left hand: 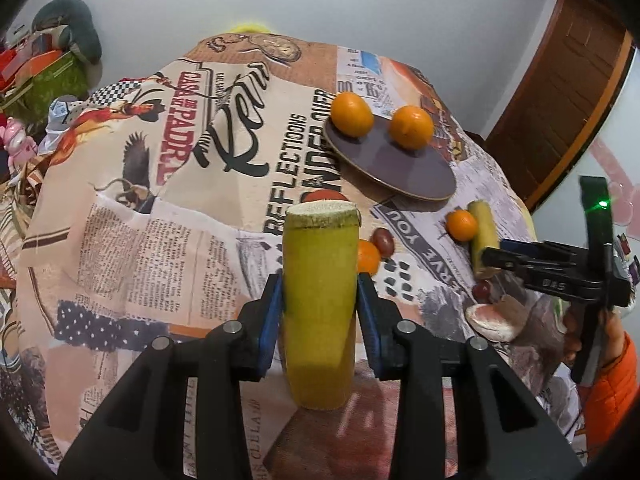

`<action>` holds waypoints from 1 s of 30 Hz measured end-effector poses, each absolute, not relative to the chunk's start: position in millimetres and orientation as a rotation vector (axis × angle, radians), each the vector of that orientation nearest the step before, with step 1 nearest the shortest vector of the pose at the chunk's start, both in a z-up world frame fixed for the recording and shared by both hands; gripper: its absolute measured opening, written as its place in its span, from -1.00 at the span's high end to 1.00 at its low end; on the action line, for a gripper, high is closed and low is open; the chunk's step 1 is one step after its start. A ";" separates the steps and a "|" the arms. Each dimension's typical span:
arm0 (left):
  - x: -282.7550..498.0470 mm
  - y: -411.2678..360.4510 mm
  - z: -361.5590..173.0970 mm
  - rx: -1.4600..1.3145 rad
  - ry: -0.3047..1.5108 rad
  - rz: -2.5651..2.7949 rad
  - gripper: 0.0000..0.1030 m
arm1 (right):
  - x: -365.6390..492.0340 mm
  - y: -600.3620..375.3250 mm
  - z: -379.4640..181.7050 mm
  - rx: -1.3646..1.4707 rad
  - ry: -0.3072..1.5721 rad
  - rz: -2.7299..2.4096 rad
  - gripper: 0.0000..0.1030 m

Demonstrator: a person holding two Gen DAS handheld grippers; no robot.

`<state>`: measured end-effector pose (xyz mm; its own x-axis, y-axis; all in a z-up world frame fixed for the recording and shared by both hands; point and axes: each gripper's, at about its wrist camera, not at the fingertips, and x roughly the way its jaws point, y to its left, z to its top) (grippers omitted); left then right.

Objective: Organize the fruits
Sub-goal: 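Carry the corn cob in the left gripper while the right gripper grasps the other corn cob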

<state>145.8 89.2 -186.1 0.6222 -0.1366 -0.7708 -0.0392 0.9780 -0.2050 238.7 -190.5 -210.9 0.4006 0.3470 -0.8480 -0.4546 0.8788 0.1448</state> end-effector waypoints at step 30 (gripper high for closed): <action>160.9 80.7 -173.3 -0.200 0.855 -0.075 0.30 | 293.7 -210.2 -225.7 -0.029 1.055 0.386 0.23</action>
<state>160.9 80.7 -173.3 0.6552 -0.1457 -0.7413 -0.0147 0.9786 -0.2053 293.7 -210.2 -225.7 0.4326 0.2965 -0.8514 -0.3236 0.9325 0.1603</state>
